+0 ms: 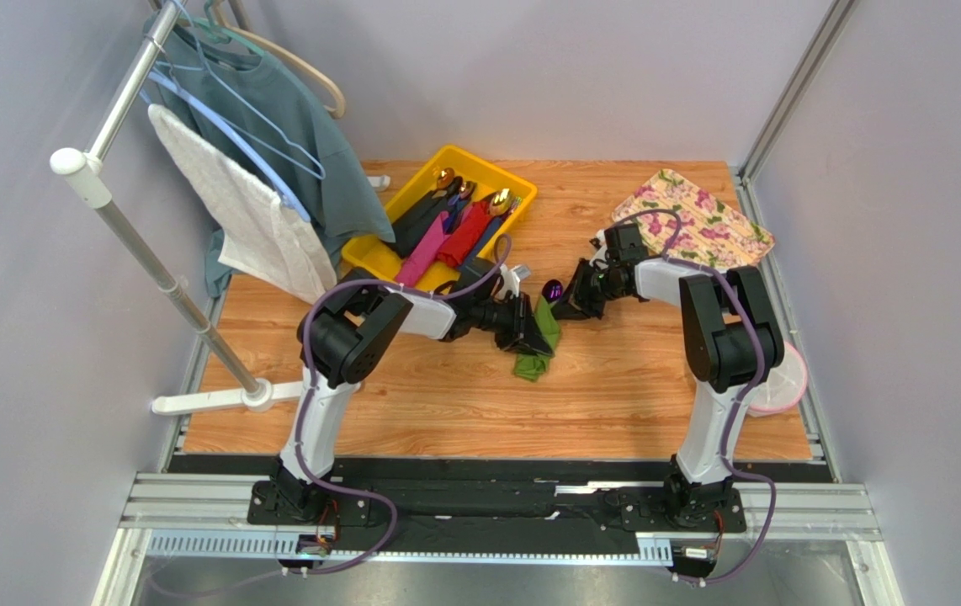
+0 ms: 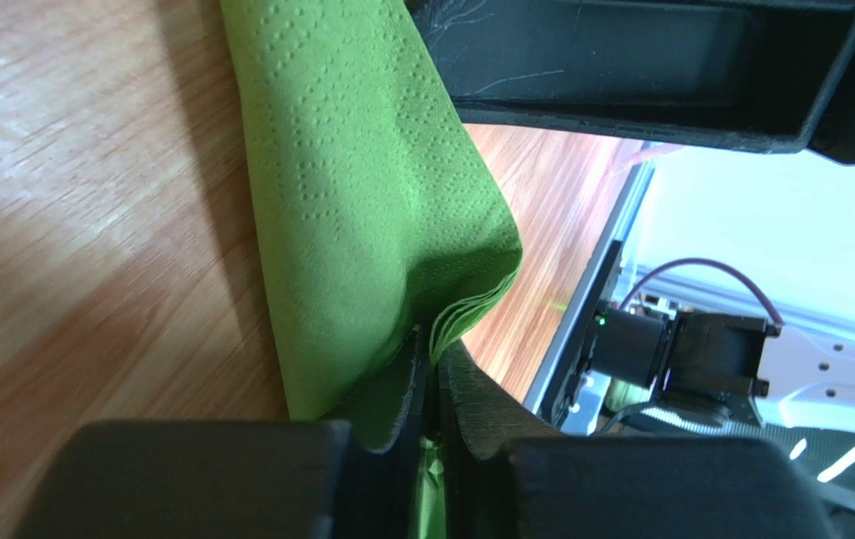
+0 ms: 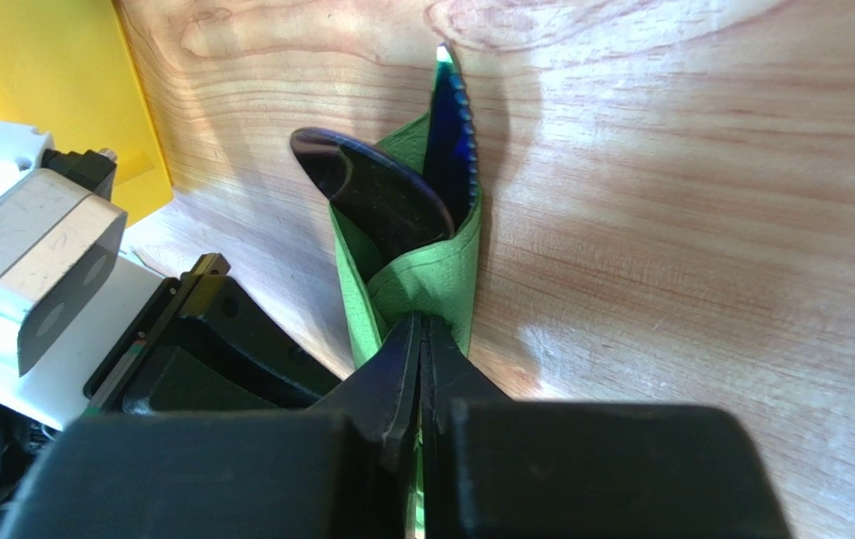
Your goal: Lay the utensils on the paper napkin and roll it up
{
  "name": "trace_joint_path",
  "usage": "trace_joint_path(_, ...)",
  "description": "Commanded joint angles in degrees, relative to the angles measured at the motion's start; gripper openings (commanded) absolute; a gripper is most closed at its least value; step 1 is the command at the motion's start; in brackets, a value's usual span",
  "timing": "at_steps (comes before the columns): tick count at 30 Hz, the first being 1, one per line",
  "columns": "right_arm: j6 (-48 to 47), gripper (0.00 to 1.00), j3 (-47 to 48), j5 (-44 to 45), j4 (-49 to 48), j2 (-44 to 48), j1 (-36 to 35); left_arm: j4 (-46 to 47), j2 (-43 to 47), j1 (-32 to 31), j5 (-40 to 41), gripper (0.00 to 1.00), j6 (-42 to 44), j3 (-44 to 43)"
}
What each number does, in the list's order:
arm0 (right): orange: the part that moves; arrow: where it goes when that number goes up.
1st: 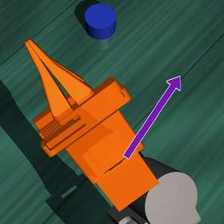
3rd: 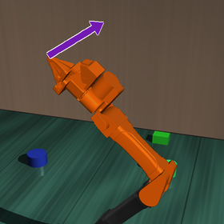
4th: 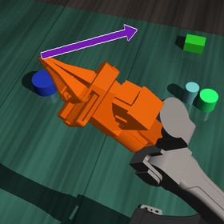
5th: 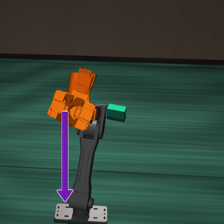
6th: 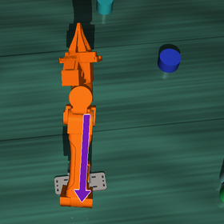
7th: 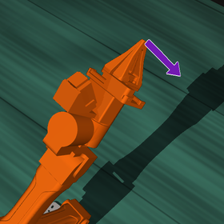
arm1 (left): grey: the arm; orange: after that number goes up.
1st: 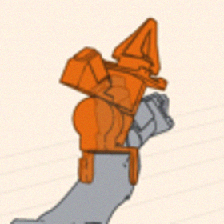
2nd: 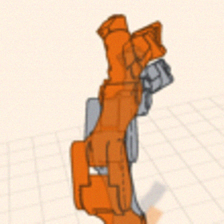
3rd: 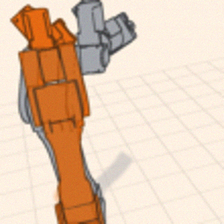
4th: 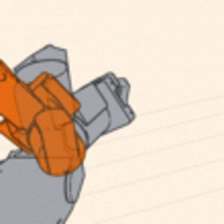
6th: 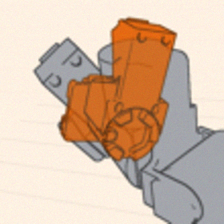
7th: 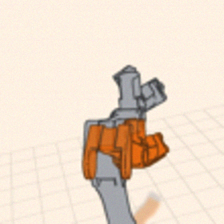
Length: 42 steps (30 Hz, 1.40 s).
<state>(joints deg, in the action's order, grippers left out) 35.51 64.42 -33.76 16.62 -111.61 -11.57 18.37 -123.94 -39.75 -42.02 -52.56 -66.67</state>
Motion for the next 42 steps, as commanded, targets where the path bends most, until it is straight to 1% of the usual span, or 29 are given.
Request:
trace_joint_path(1,-4.2,0.07,1.2,2.8,6.4,0.4,-0.4,0.0,-2.6,-0.5,-0.7,0.31,0.2,-0.3)
trace_joint_path(3,-6.1,0.11,2.3,2.7,8.7,2.4,0.1,0.1,-2.9,-0.4,-1.0,0.39,-0.2,-0.3)
trace_joint_path(4,-7.0,0.12,2.8,2.7,9.6,2.9,0.3,0.2,-3.1,-0.2,-1.0,0.44,-0.2,-0.3)
trace_joint_path(6,-9.2,0.14,4.4,2.6,12.2,4.2,1.1,0.0,-3.1,-0.2,-1.3,0.50,0.2,-0.3)
trace_joint_path(7,-9.7,0.15,5.0,2.3,12.7,4.6,1.5,0.3,-3.1,-0.2,-1.6,0.54,0.2,-0.2)
trace_joint_path(8,-10.2,0.17,6.2,1.9,13.9,4.9,1.9,0.4,-3.1,-0.1,-1.7,0.55,0.1,-0.2)
trace_joint_path(9,-10.8,0.18,6.8,1.3,14.0,5.5,2.2,0.7,-3.1,-0.2,-1.7,0.58,0.1,-0.2)
trace_joint_path(12,-11.0,0.24,8.1,-1.8,14.3,6.5,2.5,0.8,-3.0,-0.1,-1.7,0.63,0.3,-0.2)
trace_joint_path(14,-10.2,0.28,8.2,-5.7,13.6,6.8,2.6,0.8,-3.1,-0.1,-1.8,0.64,0.6,-0.3)
trace_joint_path(16,-8.7,0.29,7.4,-9.9,12.0,6.4,2.4,0.8,-3.1,-0.1,-1.9,0.64,0.6,-0.4)
trace_joint_path(18,-7.6,0.30,5.7,-12.0,10.2,6.1,2.3,0.8,-3.1,-0.1,-2.0,0.65,0.7,-0.6)
trace_joint_path(22,-5.6,0.25,3.7,-12.5,8.5,5.1,0.5,1.2,-2.7,-0.1,-1.8,0.65,0.8,-0.5)
trace_joint_path(23,-5.4,0.22,3.3,-12.3,8.4,4.5,0.1,1.5,-2.6,-0.1,-1.8,0.65,0.7,-0.6)
trace_joint_path(27,-4.9,0.15,1.7,-9.7,7.6,3.0,-0.9,2.4,-2.2,-0.1,-2.0,0.62,0.5,-0.6)
trace_joint_path(34,-8.0,0.08,2.2,-3.4,9.5,-1.7,-0.7,4.4,-0.3,-0.1,-2.0,0.62,0.1,-0.1)
trace_joint_path(37,-9.5,0.06,2.9,-1.0,11.0,-3.0,-0.9,5.9,0.8,-0.2,-2.2,0.62,-1.6,0.4)
trace_joint_path(42,-12.6,0.04,3.3,4.1,12.6,-4.1,-0.9,7.0,5.5,-0.2,-2.9,0.62,-3.3,1.6)
